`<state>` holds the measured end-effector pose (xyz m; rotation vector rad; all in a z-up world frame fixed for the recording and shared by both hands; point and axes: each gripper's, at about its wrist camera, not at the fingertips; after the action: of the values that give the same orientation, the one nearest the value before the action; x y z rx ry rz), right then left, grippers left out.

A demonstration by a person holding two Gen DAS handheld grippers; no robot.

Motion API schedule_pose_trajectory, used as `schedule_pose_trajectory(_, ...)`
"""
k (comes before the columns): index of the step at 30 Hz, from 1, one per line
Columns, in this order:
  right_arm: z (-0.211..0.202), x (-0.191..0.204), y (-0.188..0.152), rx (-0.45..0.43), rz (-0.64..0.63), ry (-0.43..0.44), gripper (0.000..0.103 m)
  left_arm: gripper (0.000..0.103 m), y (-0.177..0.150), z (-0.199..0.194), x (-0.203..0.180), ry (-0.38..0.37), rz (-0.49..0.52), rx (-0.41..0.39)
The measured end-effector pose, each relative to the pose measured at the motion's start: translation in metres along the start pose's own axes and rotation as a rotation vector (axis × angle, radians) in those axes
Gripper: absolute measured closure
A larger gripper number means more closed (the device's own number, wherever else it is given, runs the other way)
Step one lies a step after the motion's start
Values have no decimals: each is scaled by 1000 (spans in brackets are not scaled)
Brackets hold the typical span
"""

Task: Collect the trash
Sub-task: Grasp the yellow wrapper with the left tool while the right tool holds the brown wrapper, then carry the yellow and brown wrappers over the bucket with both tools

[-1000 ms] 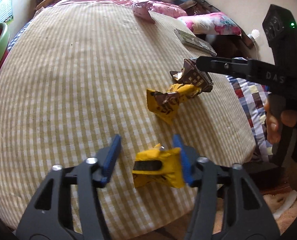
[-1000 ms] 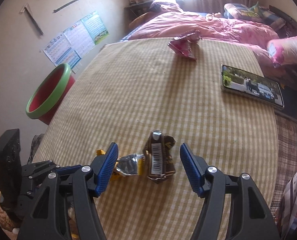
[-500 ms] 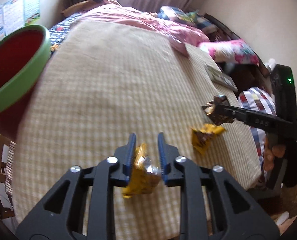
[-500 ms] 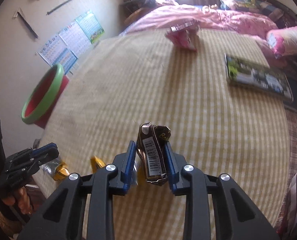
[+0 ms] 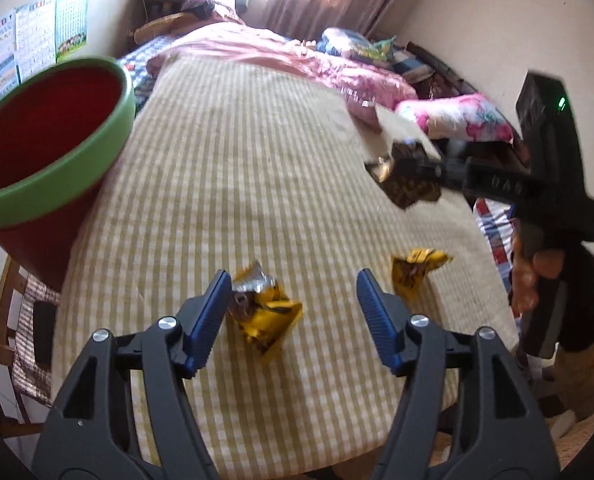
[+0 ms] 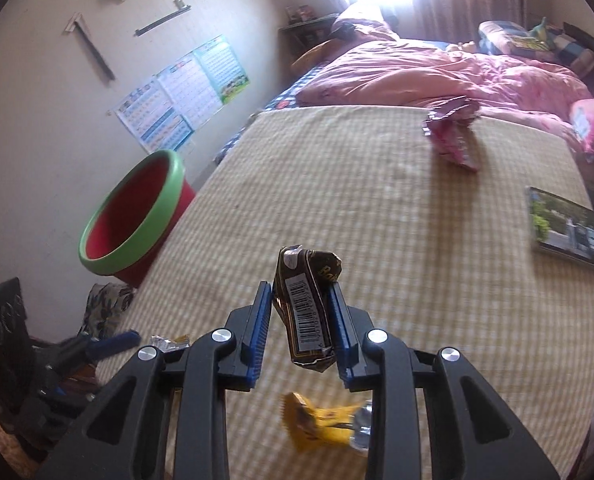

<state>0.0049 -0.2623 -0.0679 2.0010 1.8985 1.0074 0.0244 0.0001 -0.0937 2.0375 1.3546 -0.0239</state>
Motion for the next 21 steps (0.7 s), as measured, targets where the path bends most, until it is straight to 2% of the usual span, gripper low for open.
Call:
schedule_pose_trajectory(3, 3, 7, 2, 4, -9, 9, 75, 41, -4, 11, 3, 46, -3, 38)
schedule_pose_trajectory(8, 6, 14, 6, 3, -14, 15, 75, 43, -7, 21, 14, 66, -38, 69)
schedule_pose_trajectory(9, 7, 15, 7, 4, -14, 16, 75, 45, -8, 23, 16, 69, -43, 76)
schedule_pose_trajectory(11, 9, 17, 7, 6, -14, 18, 75, 63, -10, 24, 19, 68, -48, 84)
schedule_pose_trajectory(14, 12, 20, 9, 5, -13, 25, 75, 73, -8, 22, 22, 63, -54, 73)
schedule_pose_trajectory(21, 16, 31, 12, 2, -22, 45, 75, 75, 4, 3, 27, 74, -56, -11)
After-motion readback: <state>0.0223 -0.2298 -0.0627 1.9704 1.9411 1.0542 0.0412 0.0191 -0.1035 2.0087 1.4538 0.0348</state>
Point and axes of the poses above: each gripper's, at about its wrist camera, not at the fingertips, and z roughly the way its jaws point, x to its left, y to its top, and after that the axes turned 5 degrees about -z, right-handed
